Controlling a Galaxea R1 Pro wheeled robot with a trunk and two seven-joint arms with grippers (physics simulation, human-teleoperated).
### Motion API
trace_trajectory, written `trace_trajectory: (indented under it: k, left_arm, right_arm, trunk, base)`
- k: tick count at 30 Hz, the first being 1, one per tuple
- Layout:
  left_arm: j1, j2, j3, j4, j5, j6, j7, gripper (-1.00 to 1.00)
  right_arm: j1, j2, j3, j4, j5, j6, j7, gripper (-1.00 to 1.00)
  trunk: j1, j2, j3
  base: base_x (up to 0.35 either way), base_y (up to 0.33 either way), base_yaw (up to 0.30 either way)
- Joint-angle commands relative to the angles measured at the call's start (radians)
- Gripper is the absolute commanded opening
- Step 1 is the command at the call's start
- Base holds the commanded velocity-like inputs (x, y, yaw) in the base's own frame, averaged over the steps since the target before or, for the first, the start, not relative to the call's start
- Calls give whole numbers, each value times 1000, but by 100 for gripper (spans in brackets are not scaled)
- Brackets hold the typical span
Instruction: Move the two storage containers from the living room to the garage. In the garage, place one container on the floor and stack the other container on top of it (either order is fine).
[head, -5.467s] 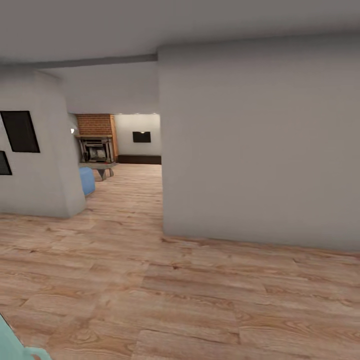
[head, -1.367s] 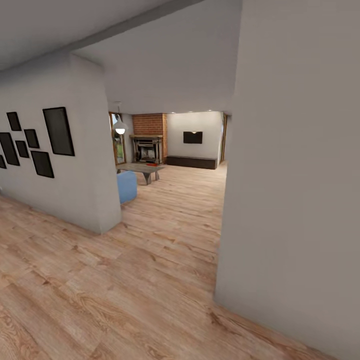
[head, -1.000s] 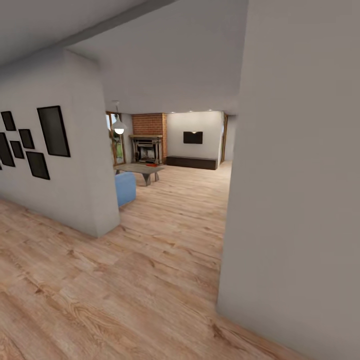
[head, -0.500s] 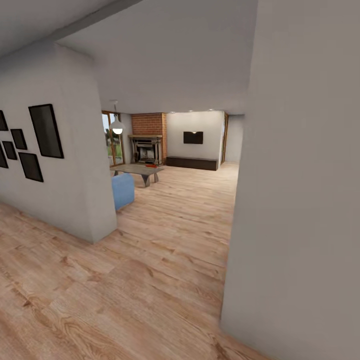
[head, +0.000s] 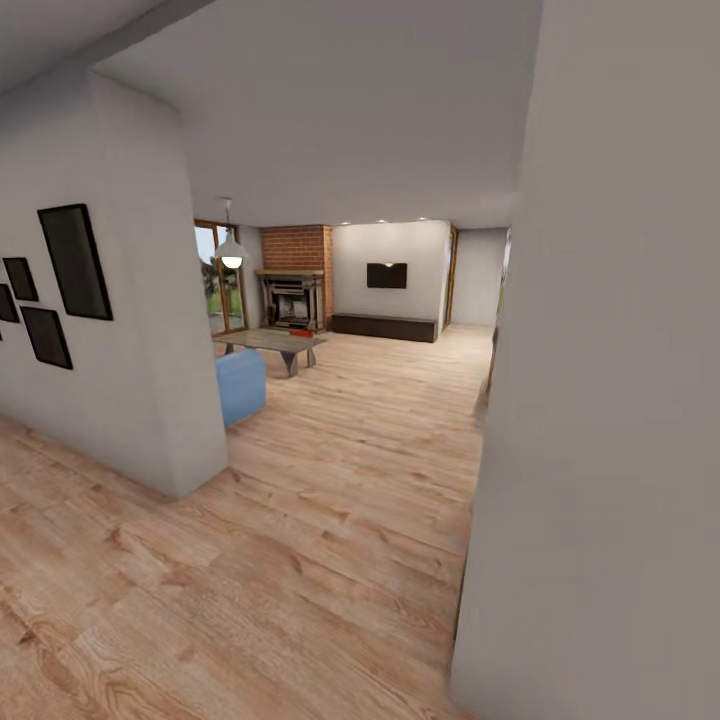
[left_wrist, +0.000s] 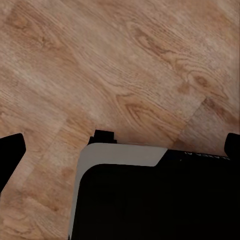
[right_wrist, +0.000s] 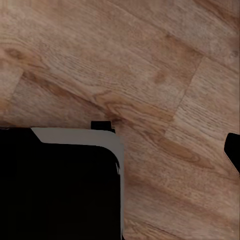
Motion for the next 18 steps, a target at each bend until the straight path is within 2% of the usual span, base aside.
trace_trajectory:
  k: [1, 7, 18]
  left_arm:
    - [-1, 0, -8, 1, 11, -3, -4, 100]
    - [-1, 0, -8, 1, 11, -3, -4, 100]
    - [-1, 0, -8, 1, 11, -3, -4, 100]
  right_arm:
    - [-1, 1, 9, 3, -11, -6, -1, 100]
    - [-1, 3, 6, 3, -18, -6, -3, 100]
    - [-1, 2, 6, 3, -19, -6, -4, 100]
  trunk:
    - [1, -1, -1]
    - [1, -1, -1]
    - [1, -1, -1]
  base:
    - [325, 0, 0]
    - [325, 0, 65]
    - [325, 0, 252]
